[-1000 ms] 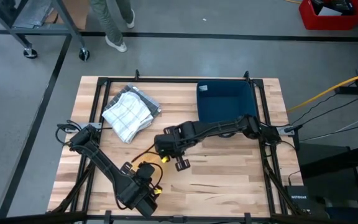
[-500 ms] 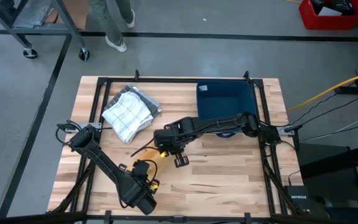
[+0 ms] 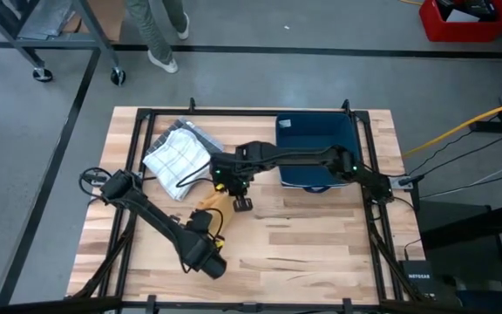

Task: Fold towel
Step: Fold the yellow towel

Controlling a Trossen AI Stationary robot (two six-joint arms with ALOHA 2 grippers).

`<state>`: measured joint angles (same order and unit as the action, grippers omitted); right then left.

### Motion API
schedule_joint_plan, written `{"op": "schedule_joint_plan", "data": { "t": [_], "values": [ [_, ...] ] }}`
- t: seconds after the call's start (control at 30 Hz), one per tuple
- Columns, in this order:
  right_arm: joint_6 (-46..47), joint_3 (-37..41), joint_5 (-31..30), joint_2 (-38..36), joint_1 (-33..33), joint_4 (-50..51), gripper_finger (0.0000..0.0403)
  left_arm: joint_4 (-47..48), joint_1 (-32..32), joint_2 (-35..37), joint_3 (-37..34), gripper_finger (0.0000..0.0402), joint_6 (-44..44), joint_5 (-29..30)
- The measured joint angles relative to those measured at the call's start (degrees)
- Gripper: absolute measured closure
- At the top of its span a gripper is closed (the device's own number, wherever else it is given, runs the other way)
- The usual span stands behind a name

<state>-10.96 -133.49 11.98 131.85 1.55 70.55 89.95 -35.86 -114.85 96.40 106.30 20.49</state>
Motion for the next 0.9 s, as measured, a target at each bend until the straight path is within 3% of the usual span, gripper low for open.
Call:
{"op": "schedule_joint_plan", "data": {
  "t": [0.23,0.53,0.9],
  "values": [
    [-1.6,0.0,-0.7,4.2,-1.8,-4.3,0.0396,0.0,1.4,0.0,-3.3,0.0401,0.2,-6.2],
    [-7.5,0.0,-5.6,6.1,-2.8,-9.6,0.0386,-0.7,1.5,0.0,-6.2,0.0397,-0.3,-7.1],
    [-9.0,0.0,-9.9,6.3,-2.8,-11.7,0.0384,-2.5,1.5,0.0,-10.7,0.0292,-3.9,-9.0]
  ]
}}
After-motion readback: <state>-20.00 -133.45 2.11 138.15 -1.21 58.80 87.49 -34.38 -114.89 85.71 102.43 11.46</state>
